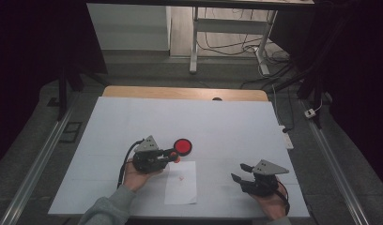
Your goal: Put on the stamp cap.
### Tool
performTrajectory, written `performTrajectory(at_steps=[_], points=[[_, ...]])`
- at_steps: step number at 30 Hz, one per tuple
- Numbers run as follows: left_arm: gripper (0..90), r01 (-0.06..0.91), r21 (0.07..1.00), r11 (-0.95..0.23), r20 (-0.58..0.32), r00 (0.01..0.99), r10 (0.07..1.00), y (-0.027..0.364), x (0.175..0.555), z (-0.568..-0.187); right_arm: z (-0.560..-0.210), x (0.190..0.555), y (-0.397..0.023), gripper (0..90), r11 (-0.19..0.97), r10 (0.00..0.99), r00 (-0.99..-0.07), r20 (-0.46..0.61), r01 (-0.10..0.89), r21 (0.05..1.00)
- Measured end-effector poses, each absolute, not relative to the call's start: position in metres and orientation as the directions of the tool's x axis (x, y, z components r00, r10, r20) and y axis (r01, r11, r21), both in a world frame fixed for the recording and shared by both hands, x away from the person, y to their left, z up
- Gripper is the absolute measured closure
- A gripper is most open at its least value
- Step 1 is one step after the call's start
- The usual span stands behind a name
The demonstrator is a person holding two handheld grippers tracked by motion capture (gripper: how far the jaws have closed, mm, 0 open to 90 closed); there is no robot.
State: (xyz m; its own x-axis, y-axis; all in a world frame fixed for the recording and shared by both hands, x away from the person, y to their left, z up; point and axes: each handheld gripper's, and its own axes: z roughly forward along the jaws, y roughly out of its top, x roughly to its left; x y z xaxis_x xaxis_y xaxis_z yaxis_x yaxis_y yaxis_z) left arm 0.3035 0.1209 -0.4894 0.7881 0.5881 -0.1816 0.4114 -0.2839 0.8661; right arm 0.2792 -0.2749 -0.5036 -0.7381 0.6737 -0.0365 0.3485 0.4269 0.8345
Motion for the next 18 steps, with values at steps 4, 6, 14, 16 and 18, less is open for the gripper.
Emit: performTrajectory(at_steps=[4, 6, 14, 16, 18], points=[[72.8, 0.416, 0.867, -0.273, -0.184, 0.779, 0.6, 0.127, 0.307, -0.487, -0.504, 0.28, -0.279, 44.5, 0.422, 0.684, -0.729, -0.036, 0.354, 0.835], [72.8, 0.418, 0.868, -0.269, -0.183, 0.772, 0.609, 0.131, 0.309, -0.487, -0.504, 0.281, -0.281, 44.5, 0.419, 0.684, -0.728, -0.033, 0.356, 0.835], [72.8, 0.428, 0.863, -0.268, -0.178, 0.755, 0.632, 0.138, 0.315, -0.489, -0.504, 0.282, -0.283, 44.5, 0.414, 0.689, -0.724, -0.032, 0.357, 0.838], [72.8, 0.429, 0.862, -0.271, -0.174, 0.752, 0.635, 0.139, 0.316, -0.489, -0.504, 0.282, -0.283, 44.4, 0.416, 0.687, -0.726, -0.033, 0.355, 0.837], [72.8, 0.43, 0.861, -0.271, -0.174, 0.751, 0.637, 0.14, 0.317, -0.489, -0.505, 0.282, -0.282, 44.5, 0.414, 0.687, -0.726, -0.032, 0.355, 0.838]])
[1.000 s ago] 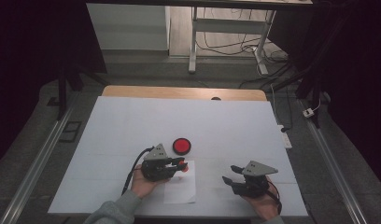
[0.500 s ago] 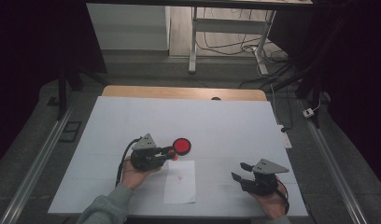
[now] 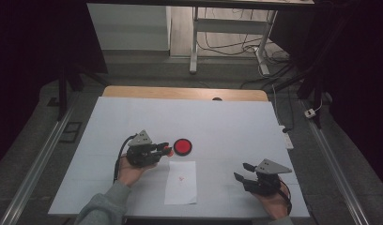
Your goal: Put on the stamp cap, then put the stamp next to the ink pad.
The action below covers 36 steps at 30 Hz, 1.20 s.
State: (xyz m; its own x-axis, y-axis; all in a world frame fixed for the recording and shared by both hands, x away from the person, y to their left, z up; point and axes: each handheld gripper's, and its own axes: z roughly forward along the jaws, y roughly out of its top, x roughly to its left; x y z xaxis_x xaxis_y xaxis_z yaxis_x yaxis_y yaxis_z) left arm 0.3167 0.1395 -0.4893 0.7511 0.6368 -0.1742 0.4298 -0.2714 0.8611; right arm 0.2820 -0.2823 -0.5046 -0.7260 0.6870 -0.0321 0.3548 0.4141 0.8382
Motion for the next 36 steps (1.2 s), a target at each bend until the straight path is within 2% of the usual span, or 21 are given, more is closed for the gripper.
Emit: performTrajectory(at_steps=[23, 36], points=[[72.8, 0.502, 0.82, -0.274, -0.174, 0.675, 0.717, 0.153, 0.353, -0.508, -0.506, 0.284, -0.284, 44.3, 0.413, 0.695, -0.718, -0.033, 0.362, 0.836], [72.5, 0.544, 0.763, -0.348, -0.141, 0.667, 0.732, 0.146, 0.362, -0.528, -0.507, 0.285, -0.286, 44.4, 0.411, 0.701, -0.713, -0.024, 0.376, 0.83]])
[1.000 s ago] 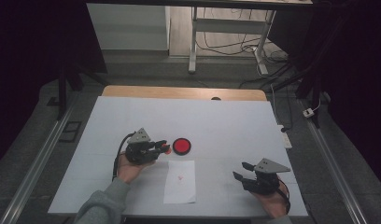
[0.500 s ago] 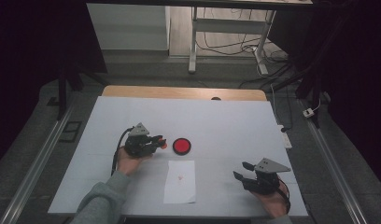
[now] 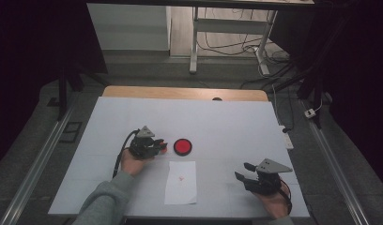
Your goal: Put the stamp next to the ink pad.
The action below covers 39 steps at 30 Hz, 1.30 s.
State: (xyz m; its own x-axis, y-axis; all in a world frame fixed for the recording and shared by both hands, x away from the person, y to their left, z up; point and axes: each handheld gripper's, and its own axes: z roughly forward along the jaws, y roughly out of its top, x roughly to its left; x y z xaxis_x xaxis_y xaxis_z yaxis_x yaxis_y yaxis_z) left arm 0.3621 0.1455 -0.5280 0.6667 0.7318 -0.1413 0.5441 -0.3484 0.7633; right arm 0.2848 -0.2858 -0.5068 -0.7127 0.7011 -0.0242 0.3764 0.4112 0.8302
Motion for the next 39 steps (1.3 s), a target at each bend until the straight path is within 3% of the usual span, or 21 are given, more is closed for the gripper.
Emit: performTrajectory(at_steps=[14, 16, 18, 25, 39], points=[[71.8, 0.523, 0.766, -0.374, -0.109, 0.679, 0.725, 0.142, 0.358, -0.535, -0.507, 0.285, -0.286, 44.4, 0.412, 0.704, -0.71, -0.026, 0.379, 0.829], [65.9, 0.513, 0.775, -0.369, -0.114, 0.687, 0.718, 0.142, 0.358, -0.535, -0.507, 0.285, -0.286, 44.4, 0.411, 0.702, -0.712, -0.023, 0.378, 0.83], [52.6, 0.505, 0.794, -0.34, -0.129, 0.685, 0.717, 0.142, 0.357, -0.531, -0.507, 0.285, -0.286, 44.4, 0.412, 0.705, -0.709, -0.027, 0.378, 0.829], [37.1, 0.503, 0.809, -0.303, -0.15, 0.676, 0.722, 0.149, 0.346, -0.519, -0.506, 0.285, -0.286, 44.4, 0.408, 0.702, -0.712, -0.022, 0.377, 0.832], [36.1, 0.458, 0.831, -0.316, -0.12, 0.701, 0.703, 0.189, 0.274, -0.492, -0.506, 0.285, -0.286, 44.2, 0.421, 0.668, -0.744, -0.027, 0.348, 0.838]])
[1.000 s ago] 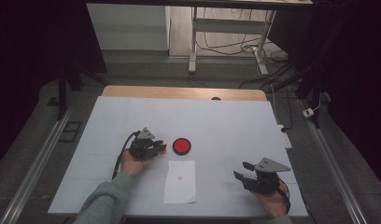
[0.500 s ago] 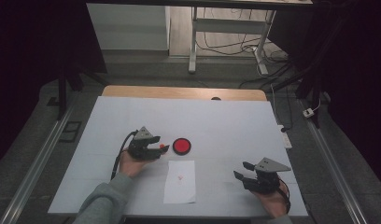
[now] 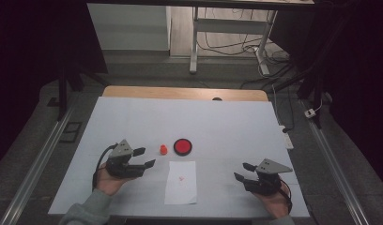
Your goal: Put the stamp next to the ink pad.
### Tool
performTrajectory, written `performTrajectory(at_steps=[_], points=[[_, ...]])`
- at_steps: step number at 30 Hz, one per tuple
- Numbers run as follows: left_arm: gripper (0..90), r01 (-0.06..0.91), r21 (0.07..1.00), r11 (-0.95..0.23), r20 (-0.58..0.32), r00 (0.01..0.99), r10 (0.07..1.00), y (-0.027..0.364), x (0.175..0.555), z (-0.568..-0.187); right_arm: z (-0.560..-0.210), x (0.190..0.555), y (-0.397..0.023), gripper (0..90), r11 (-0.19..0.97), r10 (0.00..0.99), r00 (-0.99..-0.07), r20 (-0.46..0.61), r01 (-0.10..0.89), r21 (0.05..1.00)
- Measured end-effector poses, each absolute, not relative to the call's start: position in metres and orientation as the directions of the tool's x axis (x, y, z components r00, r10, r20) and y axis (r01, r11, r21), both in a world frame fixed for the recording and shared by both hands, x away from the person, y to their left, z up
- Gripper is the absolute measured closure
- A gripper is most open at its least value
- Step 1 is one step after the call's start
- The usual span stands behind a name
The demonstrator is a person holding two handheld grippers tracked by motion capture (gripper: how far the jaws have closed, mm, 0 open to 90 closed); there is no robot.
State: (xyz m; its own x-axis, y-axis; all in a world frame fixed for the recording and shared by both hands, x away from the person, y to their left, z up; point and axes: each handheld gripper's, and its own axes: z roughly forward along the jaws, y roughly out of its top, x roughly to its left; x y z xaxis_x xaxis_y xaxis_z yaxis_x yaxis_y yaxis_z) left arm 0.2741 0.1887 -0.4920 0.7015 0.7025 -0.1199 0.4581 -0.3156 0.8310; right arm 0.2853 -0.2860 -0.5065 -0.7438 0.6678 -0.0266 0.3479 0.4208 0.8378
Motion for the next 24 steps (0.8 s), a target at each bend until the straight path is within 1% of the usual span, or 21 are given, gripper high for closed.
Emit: performTrajectory(at_steps=[5, 12, 17, 24], points=[[36.3, 0.461, 0.835, -0.301, -0.125, 0.691, 0.712, 0.204, 0.257, -0.492, -0.507, 0.286, -0.287, 44.2, 0.428, 0.669, -0.742, -0.034, 0.347, 0.835], [36.7, 0.47, 0.825, -0.313, -0.123, 0.691, 0.712, 0.216, 0.24, -0.501, -0.507, 0.287, -0.288, 44.2, 0.43, 0.664, -0.747, -0.042, 0.335, 0.838], [36.8, 0.477, 0.822, -0.311, -0.129, 0.687, 0.715, 0.219, 0.236, -0.504, -0.506, 0.286, -0.287, 44.3, 0.442, 0.657, -0.751, -0.07, 0.307, 0.843], [36.8, 0.481, 0.815, -0.323, -0.12, 0.686, 0.717, 0.217, 0.236, -0.507, -0.504, 0.285, -0.287, 44.3, 0.441, 0.653, -0.753, -0.077, 0.295, 0.848]])
